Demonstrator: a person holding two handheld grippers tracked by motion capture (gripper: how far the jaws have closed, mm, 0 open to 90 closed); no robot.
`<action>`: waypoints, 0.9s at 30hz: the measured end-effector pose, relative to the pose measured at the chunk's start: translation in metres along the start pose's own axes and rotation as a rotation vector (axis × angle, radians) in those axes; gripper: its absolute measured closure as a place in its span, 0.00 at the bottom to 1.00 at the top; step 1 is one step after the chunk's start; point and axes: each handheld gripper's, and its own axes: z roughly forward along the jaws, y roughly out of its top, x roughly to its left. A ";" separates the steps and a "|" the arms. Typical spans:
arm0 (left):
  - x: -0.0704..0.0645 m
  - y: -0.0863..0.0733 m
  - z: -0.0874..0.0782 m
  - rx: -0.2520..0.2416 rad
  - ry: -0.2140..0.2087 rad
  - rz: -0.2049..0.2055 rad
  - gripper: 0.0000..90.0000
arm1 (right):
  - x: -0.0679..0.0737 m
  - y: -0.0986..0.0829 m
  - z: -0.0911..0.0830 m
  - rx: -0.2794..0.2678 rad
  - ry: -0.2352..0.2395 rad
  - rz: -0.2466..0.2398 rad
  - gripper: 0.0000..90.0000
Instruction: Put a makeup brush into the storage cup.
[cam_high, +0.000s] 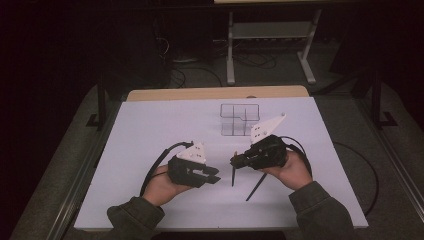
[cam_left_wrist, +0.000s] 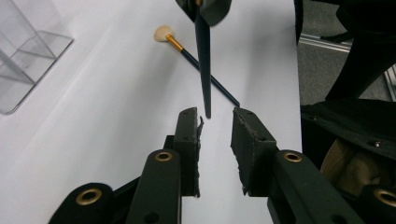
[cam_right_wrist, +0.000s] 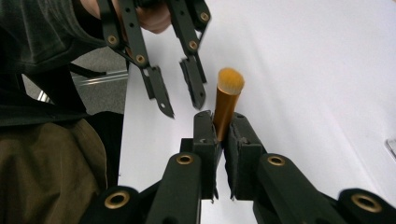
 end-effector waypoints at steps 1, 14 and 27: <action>0.000 -0.002 -0.002 -0.003 0.005 -0.005 0.79 | -0.002 0.000 0.000 0.003 -0.004 0.000 0.92; 0.003 -0.020 -0.017 -0.009 0.061 -0.041 0.73 | -0.014 0.001 -0.007 0.032 -0.018 0.028 0.92; 0.000 -0.036 -0.025 0.014 0.106 -0.045 0.65 | -0.025 0.002 -0.014 0.045 -0.035 0.049 0.92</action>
